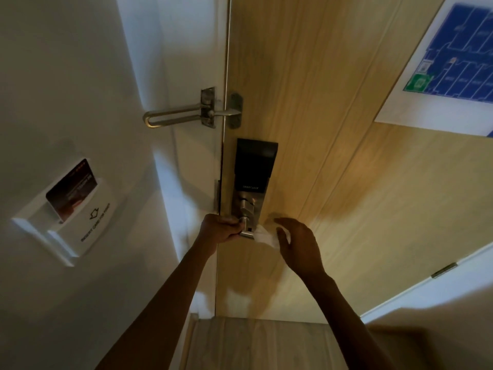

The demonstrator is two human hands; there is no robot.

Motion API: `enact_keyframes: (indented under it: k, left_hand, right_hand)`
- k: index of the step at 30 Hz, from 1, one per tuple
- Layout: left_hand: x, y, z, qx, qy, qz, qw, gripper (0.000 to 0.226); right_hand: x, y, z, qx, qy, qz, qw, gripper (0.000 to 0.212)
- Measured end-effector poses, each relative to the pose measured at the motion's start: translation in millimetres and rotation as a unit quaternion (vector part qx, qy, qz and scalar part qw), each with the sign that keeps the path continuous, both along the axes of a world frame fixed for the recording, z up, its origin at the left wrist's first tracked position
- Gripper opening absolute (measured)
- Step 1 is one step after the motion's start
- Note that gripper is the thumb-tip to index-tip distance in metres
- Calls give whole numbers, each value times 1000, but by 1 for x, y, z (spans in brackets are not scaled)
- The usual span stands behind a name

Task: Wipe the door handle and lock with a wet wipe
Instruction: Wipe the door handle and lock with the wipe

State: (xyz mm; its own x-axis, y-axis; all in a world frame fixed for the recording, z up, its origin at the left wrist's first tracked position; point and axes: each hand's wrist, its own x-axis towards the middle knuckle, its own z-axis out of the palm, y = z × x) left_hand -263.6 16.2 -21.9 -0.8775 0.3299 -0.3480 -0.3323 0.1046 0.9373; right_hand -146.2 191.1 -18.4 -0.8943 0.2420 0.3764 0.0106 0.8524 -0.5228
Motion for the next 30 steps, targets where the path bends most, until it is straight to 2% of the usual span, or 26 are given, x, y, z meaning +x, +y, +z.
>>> enact_keyframes:
  k: [3,6,9,12,16,18,20,23,25,27,30]
  left_hand:
    - [-3,-1,-2,-15,-6,-5,1000,31]
    - [-3,-1,-3,-21,2,-9,1000,25]
    - [-2,-1,-1,-15,-3,-12,1000,25]
    - [-3,-2,1,-14,-2,-16,1000,27]
    - [-1,-2,1,4,-7,-11,1000,30]
    - [0,-1,2,10,-9,-6,1000,30]
    - [1,0,3,10,-9,-6,1000,29]
    - [1,-1,2,11,-12,1,1000,32]
    - [1,-1,1,8,-12,3,1000,33]
    - [0,-1,2,4,-10,1,1000,31]
    - [-2,0,0,1,-11,1,1000,28]
  right_hand:
    - [1,-7,-15,-28,-77,-59,995,39]
    - [-3,-19,-23,-43,-27,-93,994,36]
    - [-8,-26,-21,-1,4,-36,999,19]
    - [-7,-18,-16,-4,-4,-17,1000,16]
    - [-4,-6,5,-19,102,-99,990,21]
    - [-6,-6,17,-15,120,-127,985,24]
    - [-7,-8,17,2,82,-114,990,25]
    - [3,-18,0,59,-25,-39,997,25]
    - [11,-19,-8,95,-30,-5,995,26]
    - [11,-13,-8,104,-11,5,994,15]
    - [5,2,-4,101,-58,25,993,19]
